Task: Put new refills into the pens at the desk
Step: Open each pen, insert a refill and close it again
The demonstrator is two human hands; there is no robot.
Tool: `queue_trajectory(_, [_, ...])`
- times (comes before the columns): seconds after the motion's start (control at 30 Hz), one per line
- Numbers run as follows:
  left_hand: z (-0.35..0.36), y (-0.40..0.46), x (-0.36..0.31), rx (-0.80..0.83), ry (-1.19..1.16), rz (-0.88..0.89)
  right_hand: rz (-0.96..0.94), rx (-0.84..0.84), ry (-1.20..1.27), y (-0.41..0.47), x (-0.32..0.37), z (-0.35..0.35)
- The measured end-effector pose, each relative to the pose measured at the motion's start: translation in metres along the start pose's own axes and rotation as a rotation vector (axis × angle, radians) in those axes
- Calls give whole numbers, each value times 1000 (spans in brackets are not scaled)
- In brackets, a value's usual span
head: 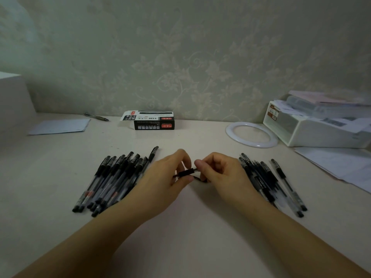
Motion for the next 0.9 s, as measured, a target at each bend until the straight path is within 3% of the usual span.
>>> queue_trajectory(0.37, [0,1,1,36,-17,-56,-18,55,153,2,0,-5])
queue_trajectory(0.9, [0,0,-1,-9,4,3,-51,78,32,2,-4,-1])
Point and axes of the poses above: each hand's wrist, its own y-axis towards the middle knuckle, its own z-axis out of the palm, x = y × z, the point moved 2 cm from there along y, towards the middle knuckle, and after that the axes turned 2 degrees about -y, right-handed, at the moved point
